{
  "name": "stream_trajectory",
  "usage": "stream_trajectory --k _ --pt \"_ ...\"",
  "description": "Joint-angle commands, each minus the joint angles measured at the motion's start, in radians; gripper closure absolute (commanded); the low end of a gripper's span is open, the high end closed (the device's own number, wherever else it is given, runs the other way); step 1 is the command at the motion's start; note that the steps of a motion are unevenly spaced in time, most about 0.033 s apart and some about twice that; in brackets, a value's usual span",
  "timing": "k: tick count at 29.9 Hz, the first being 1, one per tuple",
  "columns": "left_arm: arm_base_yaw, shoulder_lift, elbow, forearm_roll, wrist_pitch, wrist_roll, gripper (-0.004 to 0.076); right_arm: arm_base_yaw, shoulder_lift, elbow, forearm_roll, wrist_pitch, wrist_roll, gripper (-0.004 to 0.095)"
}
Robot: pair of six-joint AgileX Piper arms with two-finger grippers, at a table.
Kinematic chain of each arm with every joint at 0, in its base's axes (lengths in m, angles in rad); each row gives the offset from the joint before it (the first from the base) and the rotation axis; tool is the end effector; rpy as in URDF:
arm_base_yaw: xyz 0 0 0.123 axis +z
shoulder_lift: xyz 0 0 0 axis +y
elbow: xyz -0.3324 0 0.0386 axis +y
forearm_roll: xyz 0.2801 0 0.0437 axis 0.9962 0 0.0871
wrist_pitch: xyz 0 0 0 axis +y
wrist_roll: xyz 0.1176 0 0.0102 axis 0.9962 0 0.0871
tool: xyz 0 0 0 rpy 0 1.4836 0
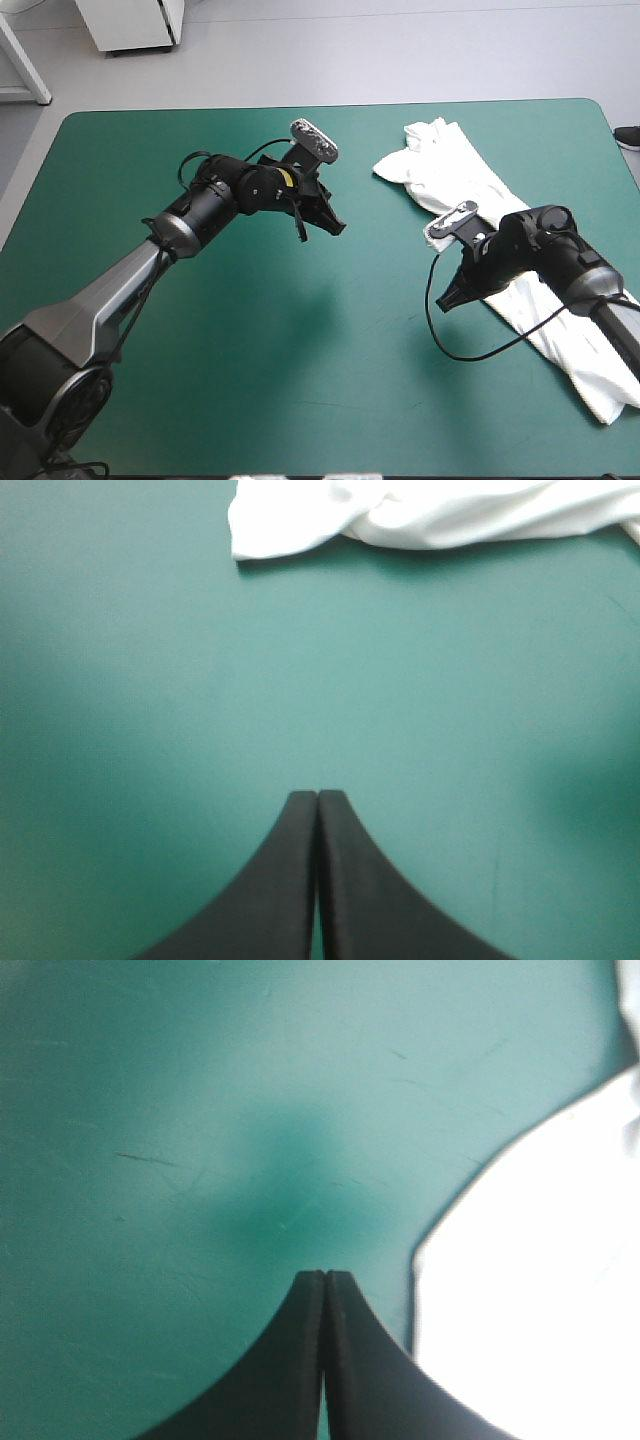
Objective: Fold the cloth
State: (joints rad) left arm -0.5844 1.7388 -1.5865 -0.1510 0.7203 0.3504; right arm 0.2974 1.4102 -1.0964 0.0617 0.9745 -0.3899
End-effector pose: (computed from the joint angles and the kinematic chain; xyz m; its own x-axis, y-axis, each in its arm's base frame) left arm 0.3777 -0.2639 0.3623 -0.4276 0.5625 -0.7076 0.7283 0.6781 0.0988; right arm 0.2922 0.0959 0.3025 -0.7276 -0.5863 -0.3561 -0.6009 0.7952 -0.0814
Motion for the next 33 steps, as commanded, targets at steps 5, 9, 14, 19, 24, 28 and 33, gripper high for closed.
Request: stream_trajectory --k 5,9,14,19,24,28,33 --pt "0.044 -0.185 -0.027 -0.004 0.146 -0.028 0.0733 -0.004 -0.151 -0.113 -0.199 0.104 0.113 0.0925" --pt "0.069 -0.253 -0.027 0.017 0.2 -0.032 0.0733 -0.004 -0.195 -0.114 -0.227 0.121 0.145 0.0925" --pt "0.077 -0.298 -0.026 0.064 0.251 -0.053 0.0733 -0.004 -0.201 -0.115 -0.243 0.108 0.164 0.0925" --pt "0.077 -0.327 -0.004 0.08 0.237 -0.067 0.0733 -0.004 -0.18 -0.152 -0.359 0.062 0.232 0.0925" --pt "0.077 -0.329 -0.004 0.08 0.239 -0.072 0.0733 -0.004 -0.106 -0.271 -0.352 0.114 0.259 0.0908" --pt "0.077 -0.329 -0.004 0.08 0.241 -0.074 0.0733 -0.004 -0.016 -0.368 -0.336 0.146 0.253 0.071" --pt "0.077 -0.329 -0.004 0.08 0.254 -0.074 0.0733 -0.023 0.08 -0.417 -0.33 0.131 0.263 0.0354"
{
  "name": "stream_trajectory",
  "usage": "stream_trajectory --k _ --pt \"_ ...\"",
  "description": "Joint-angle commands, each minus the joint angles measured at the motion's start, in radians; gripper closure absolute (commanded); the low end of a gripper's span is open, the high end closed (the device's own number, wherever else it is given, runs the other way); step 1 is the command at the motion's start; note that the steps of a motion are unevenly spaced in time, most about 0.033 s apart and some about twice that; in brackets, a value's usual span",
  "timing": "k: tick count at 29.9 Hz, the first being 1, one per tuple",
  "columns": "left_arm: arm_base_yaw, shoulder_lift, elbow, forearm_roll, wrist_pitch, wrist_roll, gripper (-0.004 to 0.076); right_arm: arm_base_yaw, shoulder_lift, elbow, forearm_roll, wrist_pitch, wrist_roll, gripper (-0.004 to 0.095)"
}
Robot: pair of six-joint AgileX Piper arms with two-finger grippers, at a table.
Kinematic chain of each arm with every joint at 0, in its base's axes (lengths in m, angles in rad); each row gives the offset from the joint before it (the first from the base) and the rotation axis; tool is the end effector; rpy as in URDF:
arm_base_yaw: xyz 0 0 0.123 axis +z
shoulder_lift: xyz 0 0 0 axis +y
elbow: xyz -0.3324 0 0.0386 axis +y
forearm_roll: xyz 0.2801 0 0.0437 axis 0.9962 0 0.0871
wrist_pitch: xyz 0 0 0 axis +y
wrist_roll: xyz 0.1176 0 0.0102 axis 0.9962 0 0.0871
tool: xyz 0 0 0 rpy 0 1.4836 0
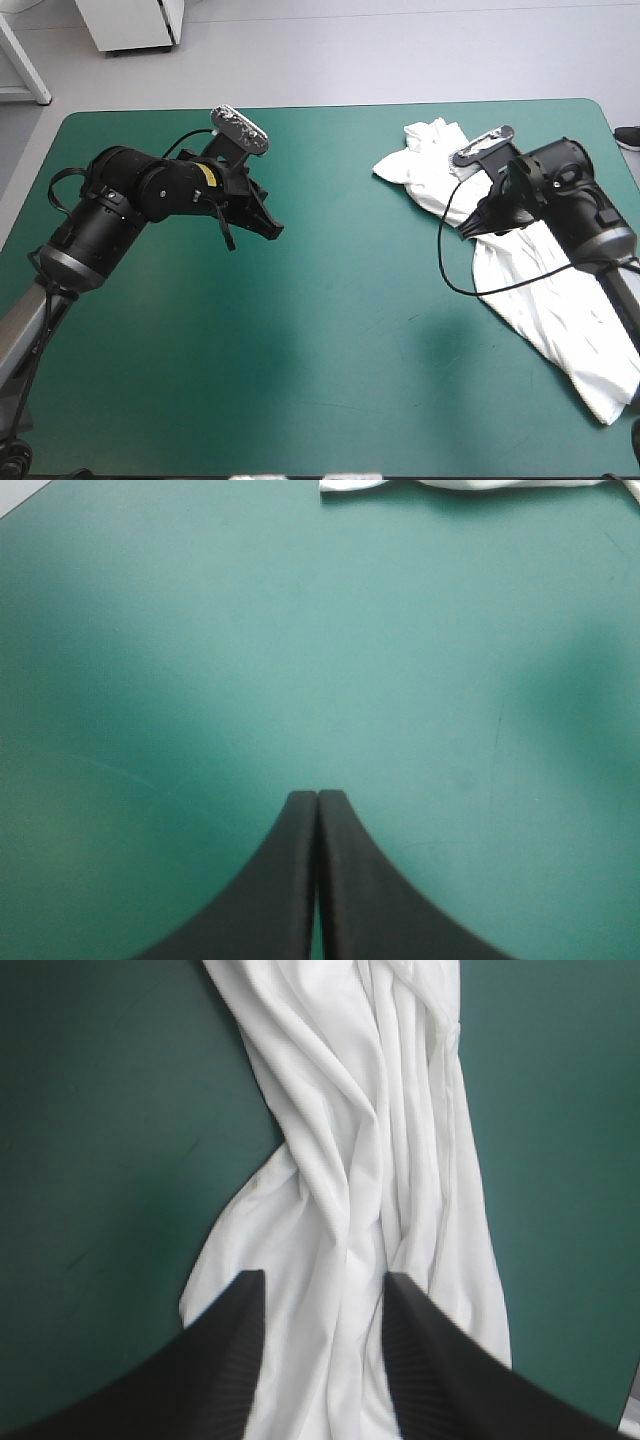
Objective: Fold the cloth
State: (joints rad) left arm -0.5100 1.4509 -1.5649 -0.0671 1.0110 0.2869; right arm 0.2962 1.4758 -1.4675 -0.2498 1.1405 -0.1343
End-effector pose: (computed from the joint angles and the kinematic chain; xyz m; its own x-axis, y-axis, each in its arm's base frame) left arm 0.3050 -0.1783 0.4476 -0.4819 0.5539 -0.6789 0.6622 0.7376 0.1318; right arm 0.3373 0.0752 0.3992 -0.7634 -0.4755 -0.4373 -0.3697 0.8767 -0.3078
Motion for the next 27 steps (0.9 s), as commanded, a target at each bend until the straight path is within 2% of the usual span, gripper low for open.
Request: stream_trajectory --k 1,7,12,19,27 --pt "0.002 -0.041 -0.025 -0.004 -0.037 -0.01 0.0733 -0.04 0.033 -0.046 -0.012 -0.046 0.014 0.0323" --pt "0.002 -0.041 -0.025 -0.004 -0.026 -0.01 0.0733 -0.173 0.145 -0.046 0.086 -0.114 0.0 0.0326" --pt "0.002 -0.041 -0.025 -0.004 -0.022 -0.01 0.0733 -0.252 0.232 -0.05 0.183 -0.16 -0.071 0.0327" --pt "0.002 -0.041 -0.025 -0.004 -0.005 -0.01 0.0733 -0.272 0.346 -0.062 0.188 -0.222 -0.085 0.0327" --pt "0.002 -0.041 -0.025 -0.004 0.006 -0.01 0.0733 -0.272 0.476 -0.184 0.231 -0.192 -0.09 0.0328"
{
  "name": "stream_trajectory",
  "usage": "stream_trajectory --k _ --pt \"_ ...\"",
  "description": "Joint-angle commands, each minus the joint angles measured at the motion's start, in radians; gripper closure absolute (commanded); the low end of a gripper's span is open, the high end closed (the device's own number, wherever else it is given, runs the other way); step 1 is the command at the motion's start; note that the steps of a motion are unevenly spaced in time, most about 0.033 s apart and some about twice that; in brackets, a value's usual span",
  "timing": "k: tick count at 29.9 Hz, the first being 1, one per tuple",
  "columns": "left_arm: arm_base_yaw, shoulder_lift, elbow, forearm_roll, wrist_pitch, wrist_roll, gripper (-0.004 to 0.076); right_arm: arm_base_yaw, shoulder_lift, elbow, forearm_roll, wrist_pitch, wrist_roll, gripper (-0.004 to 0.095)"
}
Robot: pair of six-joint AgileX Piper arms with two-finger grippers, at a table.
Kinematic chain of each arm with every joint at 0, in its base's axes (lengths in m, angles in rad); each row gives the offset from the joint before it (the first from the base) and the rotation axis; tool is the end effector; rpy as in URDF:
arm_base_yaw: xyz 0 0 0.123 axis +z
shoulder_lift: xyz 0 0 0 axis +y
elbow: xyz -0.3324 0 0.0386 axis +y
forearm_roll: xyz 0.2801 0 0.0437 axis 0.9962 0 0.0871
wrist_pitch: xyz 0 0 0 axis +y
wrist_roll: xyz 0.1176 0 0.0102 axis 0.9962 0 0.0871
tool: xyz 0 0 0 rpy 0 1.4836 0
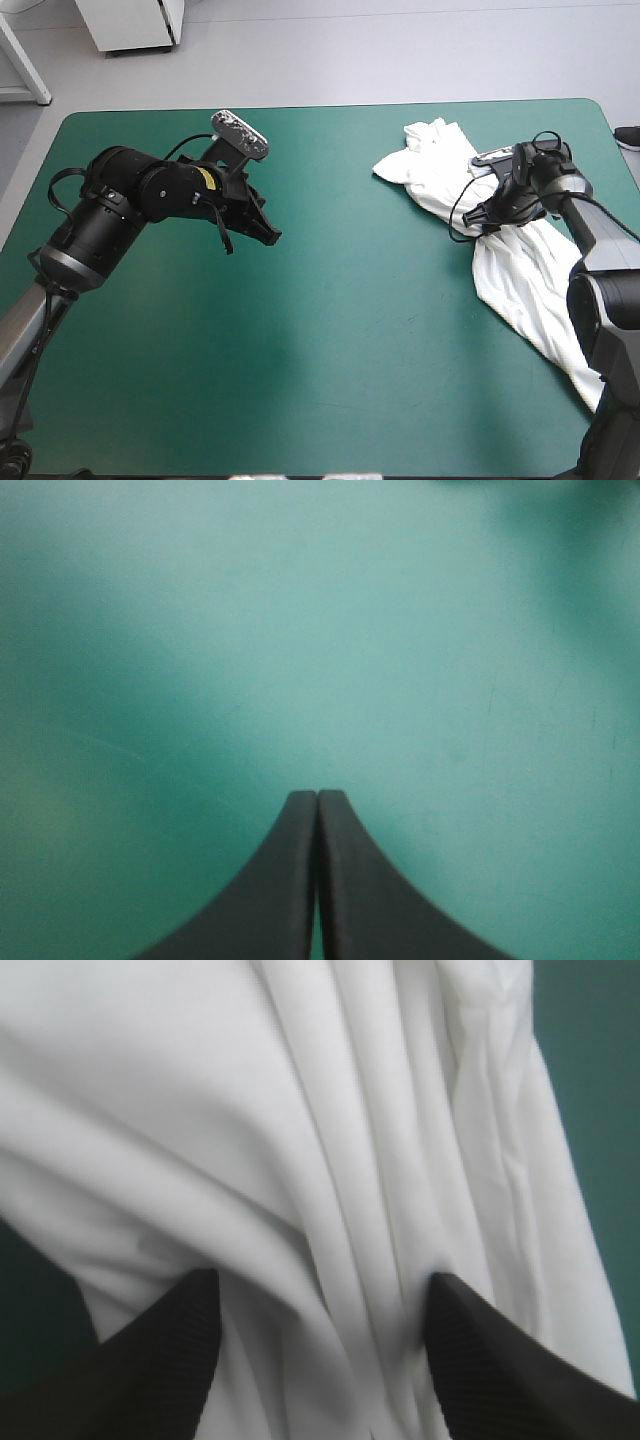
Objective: Fold the cloth
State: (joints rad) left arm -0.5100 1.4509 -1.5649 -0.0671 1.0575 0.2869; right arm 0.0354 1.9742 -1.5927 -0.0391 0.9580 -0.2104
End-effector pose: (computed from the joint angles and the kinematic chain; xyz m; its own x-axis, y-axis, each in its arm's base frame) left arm 0.3013 -0.1764 0.4439 -0.5068 0.5708 -0.6460 0.6696 0.7327 0.1221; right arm 0.4790 0.0132 0.2378 -0.9175 -0.2633 -0.2980 -0.2437 0.9645 -0.1019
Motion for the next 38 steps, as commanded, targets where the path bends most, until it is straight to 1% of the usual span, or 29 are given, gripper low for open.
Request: stream_trajectory --k 1,2,4,6,7,8,9,10,11,14,17,20,25,30,34,38 --pt "0.002 -0.041 -0.025 -0.004 -0.039 -0.01 0.0733 -0.011 -0.012 -0.064 0.024 -0.004 -0.019 0.0328" --pt "0.002 -0.041 -0.025 -0.004 -0.035 -0.01 0.0733 -0.011 -0.008 -0.067 0.029 -0.002 -0.027 0.0338" --pt "0.002 -0.044 -0.025 -0.004 -0.027 -0.01 0.0733 -0.011 0.003 -0.067 0.028 0.004 -0.027 0.039" --pt "0.002 -0.044 -0.025 -0.004 -0.025 -0.01 0.0733 -0.011 0.013 -0.067 0.039 0.013 -0.029 0.0504" --pt "0.002 -0.046 -0.025 -0.004 -0.025 -0.01 0.0733 -0.011 0.02 -0.067 0.049 0.022 -0.04 0.0571" --pt "0.002 -0.046 -0.025 -0.004 -0.025 -0.01 0.0733 -0.011 0.022 -0.067 0.072 0.036 -0.071 0.0688" --pt "0.002 -0.046 -0.025 0.0 -0.02 -0.01 0.0733 -0.011 0.026 -0.067 0.093 0.044 -0.094 0.0772" --pt "0.002 -0.049 -0.025 0.007 -0.014 -0.01 0.0733 -0.011 0.031 -0.067 0.122 0.052 -0.118 0.0879" --pt "0.002 -0.051 -0.025 0.024 -0.012 -0.01 0.0733 -0.011 0.032 -0.067 0.148 0.056 -0.132 0.092" --pt "0.002 -0.064 -0.025 0.104 -0.011 -0.021 0.0733 -0.007 0.032 -0.067 0.211 0.079 -0.163 0.0918" --pt "0.015 -0.076 -0.025 0.173 -0.019 -0.07 0.0733 0.003 0.032 -0.067 0.26 0.117 -0.177 0.0917" --pt "0.071 -0.081 -0.025 0.138 -0.021 -0.07 0.0733 0.041 0.03 -0.067 0.292 0.15 -0.201 0.0915" --pt "0.212 -0.082 -0.025 0.067 -0.06 -0.07 0.0733 0.156 0.022 -0.067 0.296 0.155 -0.209 0.0915" --pt "0.341 -0.082 -0.025 0.04 -0.074 -0.068 0.0733 0.286 0.015 -0.067 0.298 0.169 -0.209 0.0917" --pt "0.391 -0.083 -0.025 -0.012 -0.078 -0.054 0.0733 0.395 0.003 -0.067 0.301 0.174 -0.209 0.0916" --pt "0.391 -0.083 -0.025 -0.006 -0.078 -0.055 0.0733 0.491 -0.01 -0.067 0.337 0.175 -0.215 0.0917"
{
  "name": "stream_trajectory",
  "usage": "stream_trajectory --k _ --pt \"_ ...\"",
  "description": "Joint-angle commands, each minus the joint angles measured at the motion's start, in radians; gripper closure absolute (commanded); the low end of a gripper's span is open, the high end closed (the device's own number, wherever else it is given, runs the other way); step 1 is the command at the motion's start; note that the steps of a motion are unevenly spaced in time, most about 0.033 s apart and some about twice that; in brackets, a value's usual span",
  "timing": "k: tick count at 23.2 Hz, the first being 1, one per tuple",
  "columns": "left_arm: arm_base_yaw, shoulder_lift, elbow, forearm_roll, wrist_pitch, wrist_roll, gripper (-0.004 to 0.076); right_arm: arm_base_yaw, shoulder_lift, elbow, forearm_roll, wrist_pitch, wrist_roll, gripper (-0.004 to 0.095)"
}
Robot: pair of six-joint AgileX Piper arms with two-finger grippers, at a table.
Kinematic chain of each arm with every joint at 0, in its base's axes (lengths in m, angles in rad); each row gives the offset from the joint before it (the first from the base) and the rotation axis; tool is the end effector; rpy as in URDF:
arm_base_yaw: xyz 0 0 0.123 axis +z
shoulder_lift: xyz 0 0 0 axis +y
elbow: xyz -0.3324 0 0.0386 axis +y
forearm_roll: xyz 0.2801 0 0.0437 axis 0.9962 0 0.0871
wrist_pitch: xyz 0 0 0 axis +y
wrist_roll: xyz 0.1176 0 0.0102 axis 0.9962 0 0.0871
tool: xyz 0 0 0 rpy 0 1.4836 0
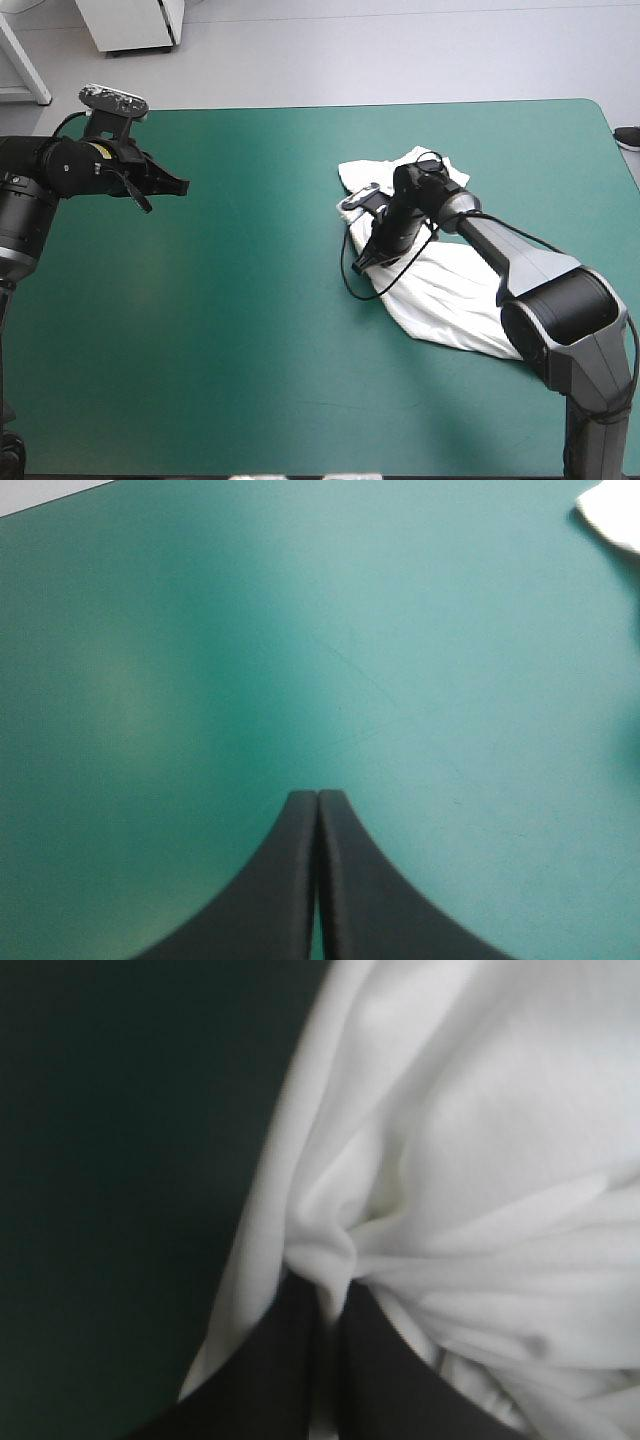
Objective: Fold the cloth
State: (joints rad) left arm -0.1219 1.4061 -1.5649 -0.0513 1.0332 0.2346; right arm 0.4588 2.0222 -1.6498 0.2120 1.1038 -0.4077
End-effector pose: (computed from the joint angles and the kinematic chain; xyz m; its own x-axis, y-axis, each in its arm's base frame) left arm 0.3333 -0.0461 0.4611 -0.6560 0.2885 -0.6974 0.2944 0.9487 0.1156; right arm 0.4192 0.2318 0.2302 -0.6951 -0.6787 -0.2372 -0.7140 0.6902 0.1175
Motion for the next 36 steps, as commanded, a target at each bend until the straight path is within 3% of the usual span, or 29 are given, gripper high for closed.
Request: stream_trajectory --k 1,14,19,21,24,26,29,36 --pt "0.002 -0.039 -0.025 -0.022 -0.054 -0.003 0.0733 0.091 -0.063 -0.009 0.091 0.032 -0.019 0.0917" --pt "0.002 -0.039 -0.025 -0.044 -0.046 -0.003 0.0733 0.398 -0.109 -0.009 0.133 0.046 -0.041 0.092" --pt "0.002 -0.041 -0.025 -0.044 -0.038 -0.003 0.0733 0.426 -0.109 -0.009 0.068 0.046 -0.02 0.0919" --pt "0.002 -0.049 -0.025 -0.046 -0.038 -0.003 0.0733 0.41 -0.109 -0.009 0.045 0.067 -0.005 0.0838" --pt "0.002 -0.055 -0.025 -0.046 -0.028 -0.003 0.0733 0.373 -0.114 -0.009 0.086 0.095 0.005 0.0568" --pt "0.002 -0.068 -0.025 -0.046 -0.015 -0.003 0.0733 0.363 -0.14 -0.009 0.031 0.1 0.043 0.0429" --pt "0.002 -0.112 0.005 -0.005 0.013 -0.003 0.0733 0.334 -0.219 -0.009 -0.082 0.119 0.098 0.0416" --pt "0.001 -0.144 0.082 0.012 0.022 0.012 0.071 0.222 -0.379 0.01 -0.135 0.135 0.154 0.0418"
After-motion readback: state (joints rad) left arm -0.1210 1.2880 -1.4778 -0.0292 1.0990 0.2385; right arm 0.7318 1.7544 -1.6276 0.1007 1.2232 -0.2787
